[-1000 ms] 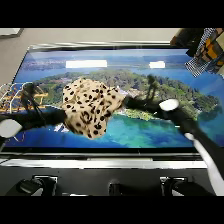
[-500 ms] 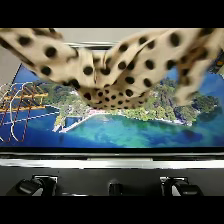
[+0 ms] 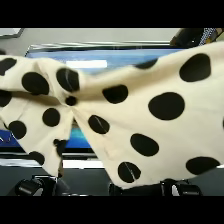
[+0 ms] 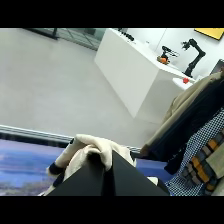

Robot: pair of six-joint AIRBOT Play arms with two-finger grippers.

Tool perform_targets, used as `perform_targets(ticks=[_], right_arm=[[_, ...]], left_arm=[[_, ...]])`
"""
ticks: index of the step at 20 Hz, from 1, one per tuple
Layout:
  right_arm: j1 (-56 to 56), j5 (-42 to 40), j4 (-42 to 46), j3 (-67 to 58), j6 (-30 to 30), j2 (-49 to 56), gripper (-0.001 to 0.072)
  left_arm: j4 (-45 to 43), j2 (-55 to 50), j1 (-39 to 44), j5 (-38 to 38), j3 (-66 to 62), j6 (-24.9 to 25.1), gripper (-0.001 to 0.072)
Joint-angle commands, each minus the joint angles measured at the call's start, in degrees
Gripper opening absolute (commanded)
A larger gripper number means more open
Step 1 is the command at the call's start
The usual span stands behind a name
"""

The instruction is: Fold the clothes and pants, and hang the long-sleeved shirts on hangers.

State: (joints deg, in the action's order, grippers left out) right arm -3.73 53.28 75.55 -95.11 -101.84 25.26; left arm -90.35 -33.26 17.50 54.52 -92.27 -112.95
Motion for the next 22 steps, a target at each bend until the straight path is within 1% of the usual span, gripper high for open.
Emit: perform_targets(ticks=[1, 4, 5, 6, 8, 9, 11, 12, 13, 14, 16, 17, 18, 19, 20, 21, 22], right_arm=[[-0.1, -2.8, -1.5, -0.4, -2.4, 2.2, 0.0022], [-0.1, -2.6, -6.2, -0.4, -4.0, 11.2, 0.0022], [-0.1, -2.6, -7.4, -0.4, -3.1, 15.4, 0.0022], [-0.1, -2.9, -7.3, -0.4, -2.0, 19.7, 0.0022], [-0.1, -4.3, -5.6, -0.4, -2.8, 30.2, 0.0023], [0.0, -5.3, -6.2, -0.4, -3.0, 35.4, 0.0023], [0.0, -6.5, -8.1, -0.4, -3.0, 46.1, 0.0024], [0.0, -6.5, -8.7, -0.4, -3.0, 51.1, 0.0024], [0.0, -6.2, -9.3, -0.4, -3.0, 56.3, 0.0024], [0.0, -5.4, -10.1, -0.4, -2.9, 61.0, 0.0025], [0.1, -2.2, -12.5, -0.4, -2.3, 68.7, 0.0026], [0.0, 0.0, -14.0, -0.4, -2.2, 71.6, 0.0031], [0.1, 2.3, -15.0, -0.4, -1.4, 73.9, 0.0032], [0.0, 4.3, -15.4, -0.4, -0.4, 75.4, 0.0063], [0.0, 5.9, -15.4, -0.4, 0.4, 76.2, 0.0086], [0.0, 7.1, -15.4, -0.4, 2.0, 76.2, 0.0088], [0.0, 8.0, -15.5, -0.4, 3.5, 75.8, 0.011]], left_arm=[[-1.2, -1.9, 0.0, -4.2, -0.2, -0.6, 0.0022], [-1.2, -9.3, 0.0, -11.9, -0.2, -0.3, 0.0022], [-1.3, -13.1, 0.0, -13.6, -0.2, 1.4, 0.0022], [-2.4, -16.9, 0.0, -14.5, -0.2, 3.0, 0.0022], [-6.3, -25.8, -1.0, -15.9, -0.2, 3.0, 0.0022], [-6.1, -30.9, -2.4, -16.3, -0.2, 1.7, 0.0022], [-5.9, -40.5, -4.8, -16.2, -0.2, -4.2, 0.0024], [-4.4, -44.7, -5.9, -16.2, -0.2, -6.2, 0.0024], [-1.2, -49.0, -7.2, -16.2, -0.2, -7.1, 0.0024], [2.5, -52.6, -8.2, -15.7, -0.2, -7.1, 0.0024], [9.2, -58.8, -9.6, -12.2, -0.2, -7.0, 0.0024], [12.0, -61.3, -10.0, -9.4, -0.2, -6.1, 0.0025], [14.0, -63.3, -10.2, -6.4, -0.2, -3.8, 0.0027], [14.8, -64.7, -10.2, -3.6, -0.2, -1.7, 0.0073], [14.9, -65.5, -10.2, -1.0, -0.2, -0.4, 0.0177], [15.0, -65.7, -10.2, 1.4, -0.2, 0.6, 0.0342], [15.0, -65.5, -10.4, 3.1, -0.2, 1.6, 0.0485]])
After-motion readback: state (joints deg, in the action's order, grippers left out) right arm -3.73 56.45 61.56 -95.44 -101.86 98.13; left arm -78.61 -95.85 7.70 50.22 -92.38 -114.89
